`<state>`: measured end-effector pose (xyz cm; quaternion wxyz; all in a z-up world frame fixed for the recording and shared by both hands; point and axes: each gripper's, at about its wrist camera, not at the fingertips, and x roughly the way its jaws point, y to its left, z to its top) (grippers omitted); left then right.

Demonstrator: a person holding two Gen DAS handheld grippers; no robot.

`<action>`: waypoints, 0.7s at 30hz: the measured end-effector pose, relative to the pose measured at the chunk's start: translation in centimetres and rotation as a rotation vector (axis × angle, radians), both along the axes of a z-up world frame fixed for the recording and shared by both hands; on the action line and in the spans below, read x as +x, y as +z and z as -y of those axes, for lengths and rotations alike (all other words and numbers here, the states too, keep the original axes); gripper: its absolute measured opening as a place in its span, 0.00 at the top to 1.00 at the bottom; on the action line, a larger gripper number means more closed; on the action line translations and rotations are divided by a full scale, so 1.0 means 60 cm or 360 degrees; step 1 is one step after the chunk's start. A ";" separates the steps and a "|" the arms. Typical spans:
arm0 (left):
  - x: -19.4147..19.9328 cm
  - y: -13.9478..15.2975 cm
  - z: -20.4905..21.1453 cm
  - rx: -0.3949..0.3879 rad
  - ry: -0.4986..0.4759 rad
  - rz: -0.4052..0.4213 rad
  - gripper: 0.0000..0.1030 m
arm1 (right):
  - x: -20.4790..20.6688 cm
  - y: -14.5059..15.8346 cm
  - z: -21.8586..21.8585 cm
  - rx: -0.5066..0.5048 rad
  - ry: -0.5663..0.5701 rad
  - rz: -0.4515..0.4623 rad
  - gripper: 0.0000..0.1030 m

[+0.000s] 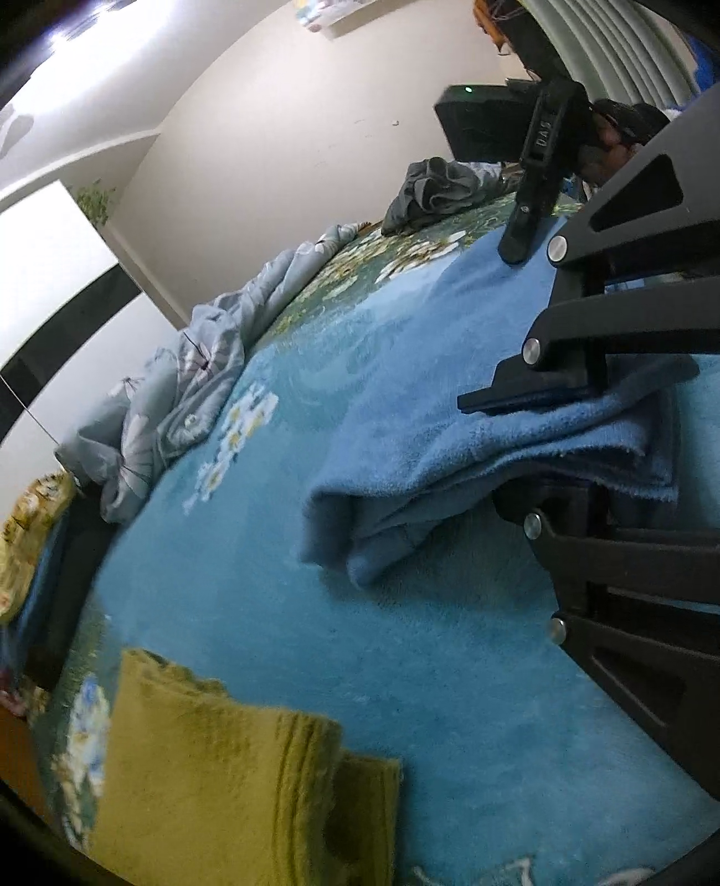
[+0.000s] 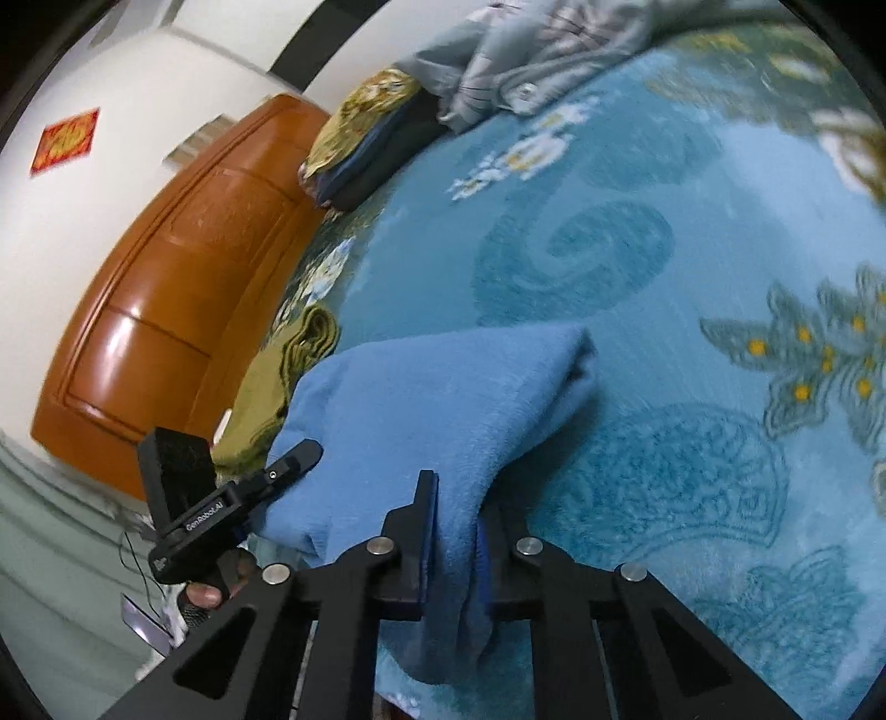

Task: Fold clothes
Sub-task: 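Lift the folded blue shirt with both grippers toward the olive sweater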

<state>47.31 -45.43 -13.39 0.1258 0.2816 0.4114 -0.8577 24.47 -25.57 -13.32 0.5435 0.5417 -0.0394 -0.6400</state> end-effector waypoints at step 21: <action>0.201 0.154 0.105 -0.0394 0.0340 -0.0040 0.81 | 0.132 0.133 0.200 -0.0190 0.0488 -0.0280 0.88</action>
